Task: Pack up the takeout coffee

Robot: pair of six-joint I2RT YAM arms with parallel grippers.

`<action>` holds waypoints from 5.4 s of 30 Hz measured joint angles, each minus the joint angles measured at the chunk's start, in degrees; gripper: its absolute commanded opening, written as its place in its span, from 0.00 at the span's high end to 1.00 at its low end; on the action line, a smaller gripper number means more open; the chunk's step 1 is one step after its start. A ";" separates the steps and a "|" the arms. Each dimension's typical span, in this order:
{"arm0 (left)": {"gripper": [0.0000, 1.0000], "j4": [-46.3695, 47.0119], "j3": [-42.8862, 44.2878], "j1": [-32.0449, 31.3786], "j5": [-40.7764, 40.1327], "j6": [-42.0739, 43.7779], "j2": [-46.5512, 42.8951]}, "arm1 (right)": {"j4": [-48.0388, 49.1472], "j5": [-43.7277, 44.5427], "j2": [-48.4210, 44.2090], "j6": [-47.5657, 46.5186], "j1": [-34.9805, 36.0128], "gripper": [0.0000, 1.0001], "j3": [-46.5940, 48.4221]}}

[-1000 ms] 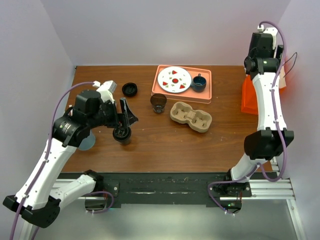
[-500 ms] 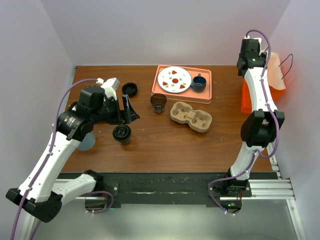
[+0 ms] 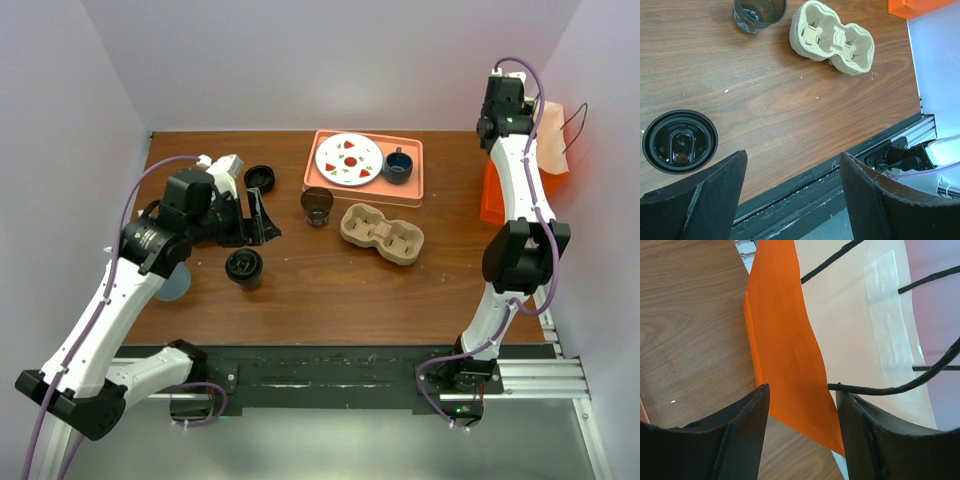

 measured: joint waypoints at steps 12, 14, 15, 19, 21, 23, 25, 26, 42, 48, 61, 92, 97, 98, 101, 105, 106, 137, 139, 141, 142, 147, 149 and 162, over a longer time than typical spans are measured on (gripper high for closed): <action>0.25 1.18 -0.44 0.00 1.44 0.02 1.51 | 0.13 -3.08 -0.02 0.13 -3.56 1.00 0.00; 0.25 1.18 -0.44 0.00 1.42 0.04 1.51 | 0.11 -3.67 -0.04 0.17 -3.56 1.00 0.02; 0.25 1.18 -0.44 0.00 1.42 0.04 1.51 | -0.13 -4.28 -0.07 0.20 -3.45 1.00 0.28; 0.26 1.36 -0.44 0.00 0.83 0.04 1.29 | -3.19 -6.88 -0.04 0.76 -2.36 1.00 4.68; 0.25 1.86 -0.44 0.00 0.15 0.04 1.09 | -4.98 -6.62 -0.04 0.76 -0.66 1.00 8.98; 0.24 2.60 -0.42 0.00 -0.55 0.04 1.01 | -5.95 -4.98 -0.26 -0.13 2.21 1.00 12.92; 0.24 3.02 -0.42 0.00 -1.29 0.09 1.01 | -5.99 -2.99 -1.22 -1.46 5.95 1.00 14.78; 0.24 3.08 -0.42 0.00 -1.99 0.13 1.01 | -6.05 -2.03 -2.21 -2.36 7.28 1.00 15.06; 0.09 -8.68 16.87 -0.04 -26.40 -1.01 3.48 | -4.26 -26.64 -42.27 -8.55 34.42 1.00 -7.04; 0.15 -13.57 27.19 -0.04 -28.85 -0.90 5.64 | -6.16 -43.65 -52.96 -6.05 34.49 1.00 -13.90; 0.25 -15.67 40.48 -0.04 -20.85 1.75 18.40 | -10.62 -57.16 -50.36 -8.48 35.76 1.00 -30.21; 0.32 2.14 12.09 -0.04 -4.39 6.45 13.31 | -5.46 -45.88 -47.91 -18.23 54.47 0.61 -39.47; 0.32 -0.79 11.61 -0.04 -4.57 6.49 10.88 | -5.53 -44.92 -52.46 -12.76 54.47 0.51 -38.95; 0.31 -1.31 11.56 -0.04 -4.57 6.47 10.08 | -5.51 -44.83 -53.05 -10.95 54.47 0.50 -38.45; 0.31 -3.19 11.39 -0.04 -4.24 6.34 7.63 | -5.42 -44.98 -53.75 -5.25 54.47 0.51 -36.00; 0.31 -6.23 9.33 -0.04 -2.12 5.77 3.93 | -5.18 -41.55 -52.33 5.95 54.58 0.55 -31.08; 0.31 -6.95 8.70 -0.04 -1.62 5.64 3.34 | -5.55 -38.93 -51.41 9.16 54.69 0.57 -29.14; 0.83 -7.52 2.69 -0.04 4.46 6.47 7.04 | -16.04 -19.91 -21.90 20.68 29.05 0.50 -28.41; 0.84 -7.69 2.80 -0.04 4.52 6.54 7.08 | -15.08 -23.93 -18.64 17.03 28.41 0.51 -28.41; 0.85 -8.22 3.43 -0.04 4.59 6.58 7.34 | -14.91 -25.92 -15.28 14.97 27.80 0.53 -28.04; 0.84 -8.33 3.82 -0.04 4.66 6.58 7.52 | -15.93 -26.45 -13.16 14.91 27.50 0.53 -26.82; 0.72 -8.37 5.92 -0.04 5.66 6.43 8.57 | -18.71 -25.11 -2.84 21.40 26.84 0.54 -18.32; 0.68 -8.39 6.54 -0.04 5.77 6.29 8.92 | -18.62 -25.11 -1.14 26.10 26.77 0.56 -17.22; 0.43 -10.93 7.41 -0.04 5.31 6.54 8.87 | -19.34 -18.47 -4.50 49.79 28.87 0.43 -17.68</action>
